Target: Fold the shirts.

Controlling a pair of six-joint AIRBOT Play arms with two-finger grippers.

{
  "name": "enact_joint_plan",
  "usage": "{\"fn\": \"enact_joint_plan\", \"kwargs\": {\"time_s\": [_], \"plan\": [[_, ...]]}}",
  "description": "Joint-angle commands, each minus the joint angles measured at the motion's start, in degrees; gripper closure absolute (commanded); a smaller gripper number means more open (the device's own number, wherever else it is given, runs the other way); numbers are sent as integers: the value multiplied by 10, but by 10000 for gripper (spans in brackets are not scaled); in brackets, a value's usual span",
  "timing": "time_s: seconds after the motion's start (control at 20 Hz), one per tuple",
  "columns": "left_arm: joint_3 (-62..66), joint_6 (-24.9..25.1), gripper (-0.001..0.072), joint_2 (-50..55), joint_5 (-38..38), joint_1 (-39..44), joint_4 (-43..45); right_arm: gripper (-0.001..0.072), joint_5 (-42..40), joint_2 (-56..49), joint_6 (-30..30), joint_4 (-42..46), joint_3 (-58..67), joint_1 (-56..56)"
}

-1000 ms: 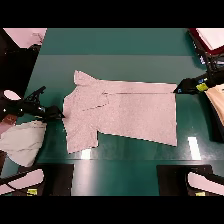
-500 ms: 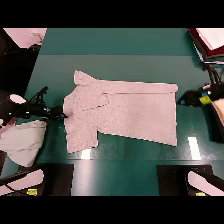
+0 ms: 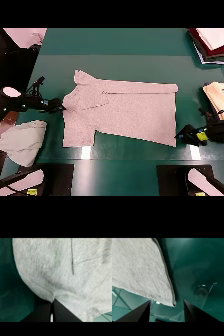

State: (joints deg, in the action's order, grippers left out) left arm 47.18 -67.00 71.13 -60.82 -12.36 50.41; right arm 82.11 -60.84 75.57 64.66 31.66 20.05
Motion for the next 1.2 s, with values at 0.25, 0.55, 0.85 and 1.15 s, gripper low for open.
{"fn": "enact_joint_plan", "kwargs": {"time_s": [0.25,0.55,0.85,1.15], "plan": [[4,0,686,-2,-13,0,0,420,-33,2,16,-4,-53,-84],[60,-6,688,-61,-37,-1,13,698,-19,2,16,-7,49,-131],[366,-43,686,-141,-123,-1,11,698,-20,2,50,-5,441,-173],[712,-92,686,-151,-124,-1,3,698,-35,2,52,38,800,-172]]}}
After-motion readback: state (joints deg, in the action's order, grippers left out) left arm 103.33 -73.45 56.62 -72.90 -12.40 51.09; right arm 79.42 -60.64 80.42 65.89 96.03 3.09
